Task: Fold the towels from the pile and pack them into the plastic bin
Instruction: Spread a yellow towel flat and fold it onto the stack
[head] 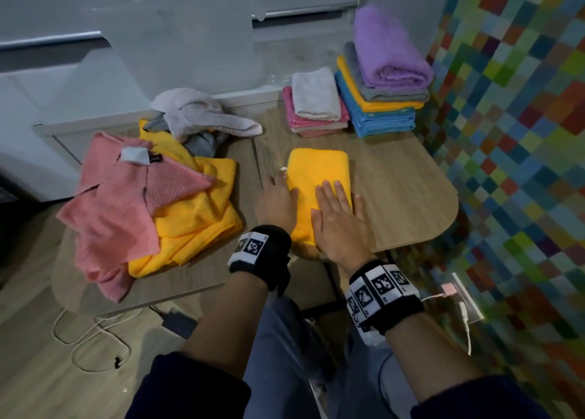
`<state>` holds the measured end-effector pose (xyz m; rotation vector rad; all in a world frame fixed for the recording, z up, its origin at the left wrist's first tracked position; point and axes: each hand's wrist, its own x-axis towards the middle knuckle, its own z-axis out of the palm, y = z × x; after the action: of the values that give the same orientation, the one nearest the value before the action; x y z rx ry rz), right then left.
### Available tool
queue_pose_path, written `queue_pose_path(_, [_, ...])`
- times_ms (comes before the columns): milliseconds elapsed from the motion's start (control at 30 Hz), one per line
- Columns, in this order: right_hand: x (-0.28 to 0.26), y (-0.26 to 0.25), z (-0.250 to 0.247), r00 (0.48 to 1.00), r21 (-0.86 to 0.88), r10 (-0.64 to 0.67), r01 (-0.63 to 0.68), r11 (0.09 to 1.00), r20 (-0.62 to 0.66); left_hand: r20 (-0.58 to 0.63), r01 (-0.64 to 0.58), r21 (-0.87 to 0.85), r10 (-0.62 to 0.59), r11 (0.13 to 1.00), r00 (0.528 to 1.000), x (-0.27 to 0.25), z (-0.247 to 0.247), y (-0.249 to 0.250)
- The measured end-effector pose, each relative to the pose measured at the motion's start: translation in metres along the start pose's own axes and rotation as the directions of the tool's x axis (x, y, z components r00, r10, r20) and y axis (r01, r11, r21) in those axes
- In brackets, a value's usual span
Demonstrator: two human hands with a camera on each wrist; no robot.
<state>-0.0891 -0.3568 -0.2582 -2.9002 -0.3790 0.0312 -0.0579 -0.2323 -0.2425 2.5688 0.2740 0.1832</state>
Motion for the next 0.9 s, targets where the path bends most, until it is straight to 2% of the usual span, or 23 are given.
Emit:
queue_pose_path(67, [0.004, 0.001, -0.005, 0.999, 0.034, -0.025, 0.024, 0.999, 0.045, 0.022, 0.005, 0.060, -0.006, 0.998, 1.000, -0.003, 0.000, -0.001])
queue_pose_path(133, [0.009, 0.007, -0.014, 0.995, 0.183, -0.048, 0.032, 0.983, 0.084, 0.048, 0.017, 0.056, -0.020, 0.998, 0.999, -0.006, 0.001, 0.002])
queue_pose_path(167, [0.010, 0.009, -0.019, 0.999, 0.268, -0.025, 0.012, 0.963, 0.046, 0.074, 0.020, 0.078, -0.026, 0.997, 0.997, -0.007, 0.000, 0.004])
queue_pose_path(200, [0.011, 0.012, -0.024, 0.998, 0.341, 0.042, -0.025, 0.940, -0.041, 0.097, 0.021, 0.120, -0.033, 0.993, 0.995, -0.006, 0.001, 0.006])
queue_pose_path(233, [0.010, 0.015, -0.030, 0.980, 0.396, 0.149, -0.086, 0.914, -0.132, 0.112, 0.027, 0.168, -0.046, 0.985, 0.993, -0.006, 0.001, 0.009])
queue_pose_path(267, [0.009, 0.017, -0.035, 0.948, 0.441, 0.269, -0.171, 0.881, -0.170, 0.117, 0.027, 0.205, -0.052, 0.978, 0.992, -0.007, 0.000, 0.011])
queue_pose_path(333, [0.009, 0.021, -0.041, 0.913, 0.502, 0.404, -0.323, 0.802, -0.057, 0.108, 0.018, 0.197, -0.039, 0.980, 0.993, -0.011, 0.000, 0.015])
queue_pose_path(400, [0.009, 0.025, -0.042, 0.912, 0.578, 0.399, -0.375, 0.725, 0.091, 0.086, 0.006, 0.055, -0.011, 0.998, 0.996, -0.016, 0.001, 0.017])
queue_pose_path(467, [0.009, 0.029, -0.045, 0.920, 0.698, 0.375, -0.345, 0.627, 0.119, 0.056, -0.003, -0.186, 0.014, 0.982, 0.998, -0.023, 0.002, 0.019])
queue_pose_path(567, [0.012, 0.028, -0.049, 0.914, 0.846, 0.372, -0.322, 0.426, 0.161, 0.057, 0.037, -0.540, -0.007, 0.841, 0.998, -0.025, -0.003, 0.018])
queue_pose_path(633, [0.016, 0.028, -0.053, 0.906, 0.910, 0.355, -0.329, 0.250, 0.230, 0.045, 0.029, -0.670, 0.001, 0.742, 0.999, -0.021, -0.009, 0.018])
queue_pose_path(700, [0.022, 0.029, -0.060, 0.908, 0.949, 0.340, -0.297, 0.110, 0.244, -0.063, -0.102, -0.717, 0.082, 0.690, 0.995, -0.014, -0.017, 0.018])
queue_pose_path(733, [0.025, 0.031, -0.066, 0.915, 0.965, 0.349, -0.248, 0.087, 0.203, -0.106, -0.156, -0.721, 0.115, 0.675, 0.988, -0.009, -0.021, 0.020])
queue_pose_path(833, [0.038, 0.031, -0.098, 0.947, 0.988, 0.316, 0.000, 0.158, -0.050, -0.210, -0.304, -0.701, 0.221, 0.645, 0.952, 0.010, -0.037, 0.038])
queue_pose_path(900, [0.051, 0.034, -0.123, 0.938, 0.953, 0.250, 0.177, 0.246, -0.239, -0.297, -0.420, -0.656, 0.298, 0.627, 0.907, 0.027, -0.052, 0.059])
